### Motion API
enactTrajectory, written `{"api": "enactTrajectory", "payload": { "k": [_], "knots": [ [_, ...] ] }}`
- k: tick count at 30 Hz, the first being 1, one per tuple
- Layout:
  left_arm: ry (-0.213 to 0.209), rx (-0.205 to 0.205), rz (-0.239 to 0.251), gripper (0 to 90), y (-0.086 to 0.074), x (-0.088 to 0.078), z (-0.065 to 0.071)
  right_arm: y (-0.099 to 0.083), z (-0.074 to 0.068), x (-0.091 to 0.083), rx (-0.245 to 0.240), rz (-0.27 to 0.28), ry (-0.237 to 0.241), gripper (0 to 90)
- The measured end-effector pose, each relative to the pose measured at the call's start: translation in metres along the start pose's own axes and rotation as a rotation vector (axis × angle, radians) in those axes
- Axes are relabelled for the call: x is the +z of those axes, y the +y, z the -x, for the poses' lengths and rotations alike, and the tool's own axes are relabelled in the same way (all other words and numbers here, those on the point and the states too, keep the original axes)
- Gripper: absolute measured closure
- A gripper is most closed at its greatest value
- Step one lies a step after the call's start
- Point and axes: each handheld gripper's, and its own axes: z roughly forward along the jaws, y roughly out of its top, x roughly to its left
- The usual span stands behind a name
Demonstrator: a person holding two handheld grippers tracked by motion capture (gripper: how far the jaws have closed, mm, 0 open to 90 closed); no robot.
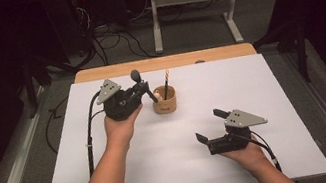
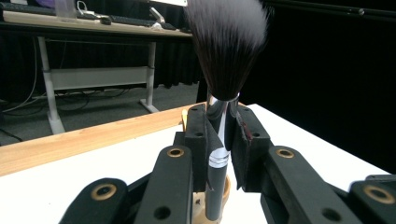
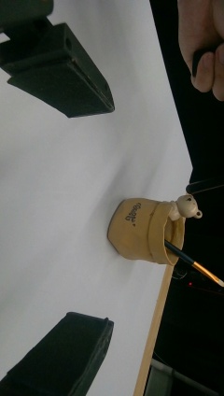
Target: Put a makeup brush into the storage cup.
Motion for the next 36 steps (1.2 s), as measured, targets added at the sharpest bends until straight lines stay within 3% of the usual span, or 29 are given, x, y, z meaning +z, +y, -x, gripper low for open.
{"api": "enactTrajectory", "payload": {
  "k": [15, 36],
  "knots": [
    [0.005, 0.033, -0.006, 77.8, 0.021, 0.022, -0.001, 0.000, 0.001, -0.001, 0.001, 0.000, -0.001, 1.8],
    [0.047, -0.008, -0.042, 77.8, 0.019, 0.045, -0.015, 0.000, 0.001, -0.003, 0.005, 0.006, -0.001, 1.9]
  ]
}}
